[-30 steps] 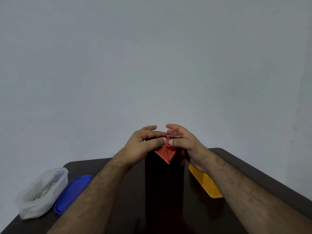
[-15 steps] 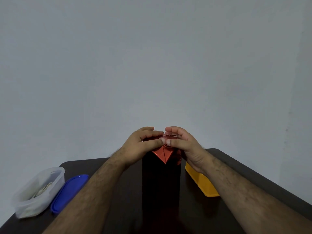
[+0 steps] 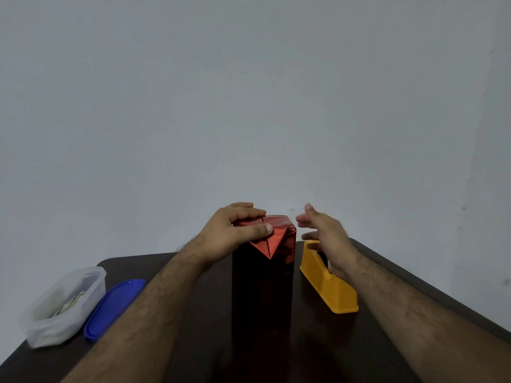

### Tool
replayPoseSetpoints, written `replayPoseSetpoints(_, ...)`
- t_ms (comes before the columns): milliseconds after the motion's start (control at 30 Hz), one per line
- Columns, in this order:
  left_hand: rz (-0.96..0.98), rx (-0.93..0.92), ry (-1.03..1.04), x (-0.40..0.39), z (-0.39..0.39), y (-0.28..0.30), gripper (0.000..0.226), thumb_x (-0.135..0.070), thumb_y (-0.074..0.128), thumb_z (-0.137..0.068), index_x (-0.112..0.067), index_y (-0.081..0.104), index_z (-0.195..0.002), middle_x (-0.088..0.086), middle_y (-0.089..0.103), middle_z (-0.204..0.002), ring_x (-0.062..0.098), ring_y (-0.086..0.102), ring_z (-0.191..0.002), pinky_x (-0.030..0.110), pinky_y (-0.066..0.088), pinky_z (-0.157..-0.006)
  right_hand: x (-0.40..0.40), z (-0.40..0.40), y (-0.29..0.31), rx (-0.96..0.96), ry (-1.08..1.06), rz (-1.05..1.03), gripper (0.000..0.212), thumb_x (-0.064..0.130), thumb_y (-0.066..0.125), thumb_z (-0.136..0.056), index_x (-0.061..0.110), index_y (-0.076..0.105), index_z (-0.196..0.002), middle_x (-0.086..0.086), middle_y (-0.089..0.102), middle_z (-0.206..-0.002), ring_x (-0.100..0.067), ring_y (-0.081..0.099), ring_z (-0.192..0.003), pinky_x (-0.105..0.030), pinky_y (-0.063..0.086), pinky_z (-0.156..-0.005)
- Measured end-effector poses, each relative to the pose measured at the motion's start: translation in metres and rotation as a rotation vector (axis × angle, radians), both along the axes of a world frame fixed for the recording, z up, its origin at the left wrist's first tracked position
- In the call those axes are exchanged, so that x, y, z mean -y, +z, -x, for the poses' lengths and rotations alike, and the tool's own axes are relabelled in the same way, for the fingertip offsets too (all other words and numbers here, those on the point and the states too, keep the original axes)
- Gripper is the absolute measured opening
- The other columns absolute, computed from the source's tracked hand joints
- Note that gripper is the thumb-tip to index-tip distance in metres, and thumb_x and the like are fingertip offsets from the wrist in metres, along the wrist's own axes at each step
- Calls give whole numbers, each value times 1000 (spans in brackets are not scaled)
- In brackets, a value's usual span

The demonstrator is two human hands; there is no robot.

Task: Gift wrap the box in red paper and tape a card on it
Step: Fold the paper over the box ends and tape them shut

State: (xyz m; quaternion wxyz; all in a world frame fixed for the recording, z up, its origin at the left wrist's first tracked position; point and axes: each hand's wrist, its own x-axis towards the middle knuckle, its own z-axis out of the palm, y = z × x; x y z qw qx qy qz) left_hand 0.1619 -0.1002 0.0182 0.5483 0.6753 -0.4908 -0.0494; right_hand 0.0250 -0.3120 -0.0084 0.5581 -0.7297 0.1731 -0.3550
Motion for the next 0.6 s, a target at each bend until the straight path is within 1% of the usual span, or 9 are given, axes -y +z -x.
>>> replayPoseSetpoints(67, -6, -2, 0, -1, 0, 0, 54, -53, 91, -75, -38, 79, -125, -16, 54, -148, -8, 51, -131, 17, 41, -104, 23, 7, -13, -125, -267, 122, 43, 54, 57, -104, 18, 79, -107, 2, 76, -110, -17, 68, -101, -44, 58, -93)
replayPoseSetpoints(133, -13, -4, -1, -1, 0, 0, 49, -49, 91, -79, -37, 79, -125, -17, 55, -147, -7, 52, -129, 17, 41, -103, 48, 14, -27, -387, -450, 318, 35, 45, 64, -101, 15, 80, -100, -1, 77, -103, -18, 67, -91, -37, 59, -79)
replayPoseSetpoints(167, -15, -3, -2, 0, -1, 0, 48, -48, 91, -80, -38, 79, -125, -17, 55, -146, -6, 53, -129, 18, 42, -103, 58, 17, -30, -509, -514, 377, 30, 43, 67, -98, 16, 79, -94, -1, 75, -96, -18, 67, -85, -33, 58, -71)
replayPoseSetpoints(233, -11, -9, -3, 1, -1, 0, 50, -47, 91, -79, -35, 78, -126, -17, 57, -145, -5, 54, -128, 21, 44, -106, 71, 25, -33, -666, -586, 392, 25, 39, 72, -90, 16, 72, -80, 0, 70, -79, -17, 63, -71, -28, 51, -59)
replayPoseSetpoints(300, -7, -17, -6, 2, 0, -1, 53, -48, 89, -78, -33, 78, -128, -16, 59, -144, -5, 55, -127, 20, 46, -106, 74, 33, -33, -749, -599, 393, 23, 36, 73, -88, 14, 69, -80, -2, 67, -78, -16, 60, -69, -26, 46, -57)
replayPoseSetpoints(367, -1, -27, -19, 2, -1, -3, 57, -54, 91, -75, -34, 78, -128, -16, 61, -143, -3, 58, -127, 22, 47, -107, 70, 36, -34, -679, -548, 412, 24, 38, 71, -94, 15, 73, -88, -1, 70, -87, -16, 62, -77, -27, 47, -61)
replayPoseSetpoints(433, 26, -46, -44, 2, -2, -4, 59, -59, 88, -75, -38, 77, -129, -18, 65, -140, -2, 62, -126, 27, 49, -112, 59, 35, -34, -439, -469, 416, 28, 41, 67, -101, 17, 74, -88, 2, 71, -89, -17, 66, -87, -28, 47, -65)
replayPoseSetpoints(500, 75, -67, -72, 0, -2, -6, 63, -65, 83, -78, -43, 71, -136, -19, 67, -141, -2, 61, -129, 29, 47, -115, 40, 31, -29, -201, -404, 410, 28, 39, 63, -104, 18, 75, -90, 4, 73, -91, -15, 68, -92, -28, 49, -70)
replayPoseSetpoints(600, 139, -103, -95, -2, 0, -6, 68, -74, 67, -88, -54, 52, -151, -19, 57, -152, -4, 51, -139, 22, 39, -113, 7, 23, -7, 82, -268, 205, 23, 32, 59, -107, 19, 78, -109, 8, 74, -109, -11, 66, -105, -30, 54, -87)
